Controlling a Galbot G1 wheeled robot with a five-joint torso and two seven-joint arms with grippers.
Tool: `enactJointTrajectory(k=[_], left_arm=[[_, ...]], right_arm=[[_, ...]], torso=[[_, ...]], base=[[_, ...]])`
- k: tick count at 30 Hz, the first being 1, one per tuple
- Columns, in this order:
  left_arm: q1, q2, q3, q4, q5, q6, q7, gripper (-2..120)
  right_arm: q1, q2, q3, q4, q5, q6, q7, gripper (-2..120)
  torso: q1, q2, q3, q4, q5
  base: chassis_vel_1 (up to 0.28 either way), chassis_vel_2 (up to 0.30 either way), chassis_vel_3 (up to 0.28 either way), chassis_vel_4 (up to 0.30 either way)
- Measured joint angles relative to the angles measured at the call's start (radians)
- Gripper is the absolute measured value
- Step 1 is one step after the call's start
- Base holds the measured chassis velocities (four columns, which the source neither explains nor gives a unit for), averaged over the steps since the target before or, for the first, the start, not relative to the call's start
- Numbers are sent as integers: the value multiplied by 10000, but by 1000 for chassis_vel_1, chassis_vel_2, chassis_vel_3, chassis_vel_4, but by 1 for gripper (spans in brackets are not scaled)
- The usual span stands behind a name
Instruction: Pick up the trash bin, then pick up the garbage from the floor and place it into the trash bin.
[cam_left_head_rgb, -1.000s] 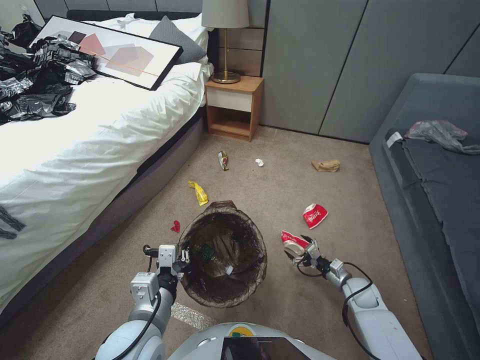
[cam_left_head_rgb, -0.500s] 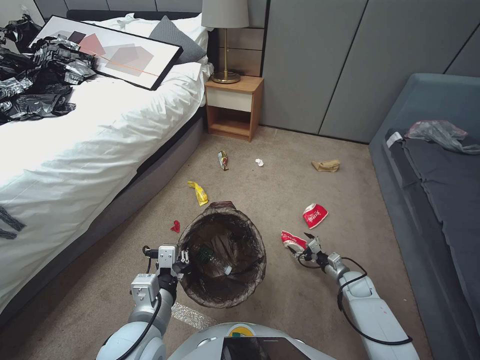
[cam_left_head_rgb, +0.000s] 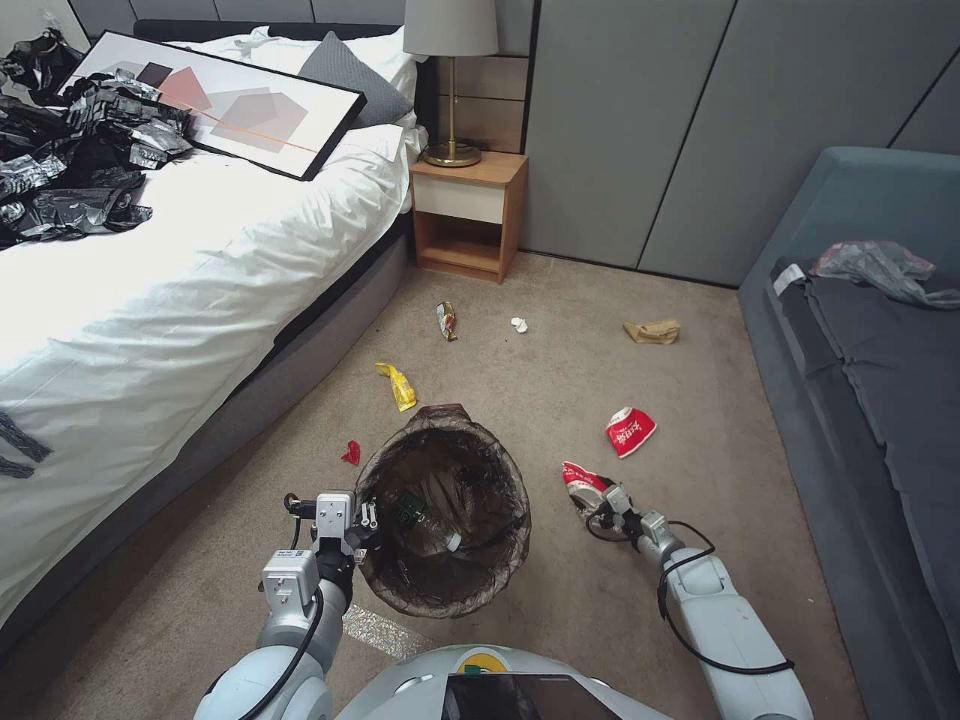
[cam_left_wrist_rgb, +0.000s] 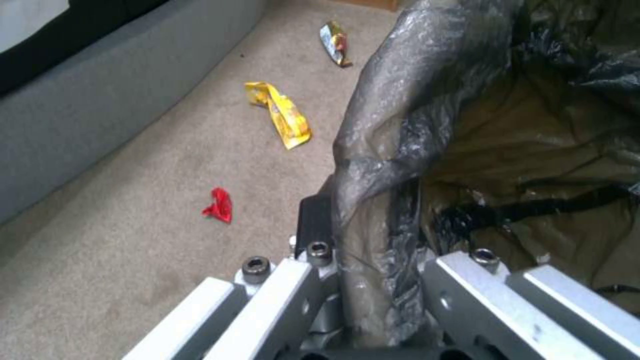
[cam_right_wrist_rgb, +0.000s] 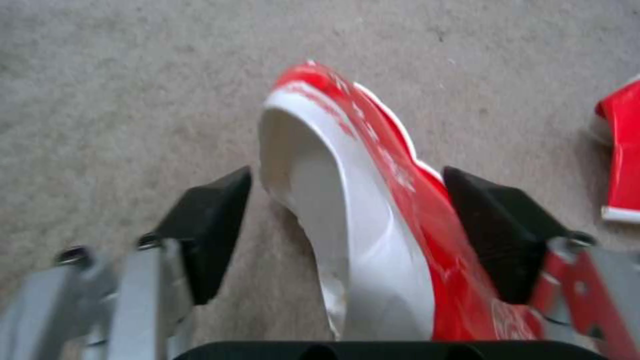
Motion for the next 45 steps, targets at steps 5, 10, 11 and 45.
enactJointTrajectory(k=[5,10,11,45], left_arm=[[-3,2,2,-1,2,-8,2,0],[-4,9,3,-2,5,-13,3,0],[-4,11,3,-4,6,-14,5,0],[-226,113,126,239,-3,25,29,0]], right_arm=[[6,-11,36,-116,41,62,64,51],[1,-30,58,-117,99,84,67,34],[-2,-35,63,-117,122,89,68,28],[-1706,-82,45,5218,4347,220,1104,0]], torso=[[0,0,0,-1,0],[0,0,0,0,0],[0,0,0,-1,0],[0,0,0,2,0]], base=[[0,0,0,0],[0,0,0,0],[0,0,0,0],[0,0,0,0]])
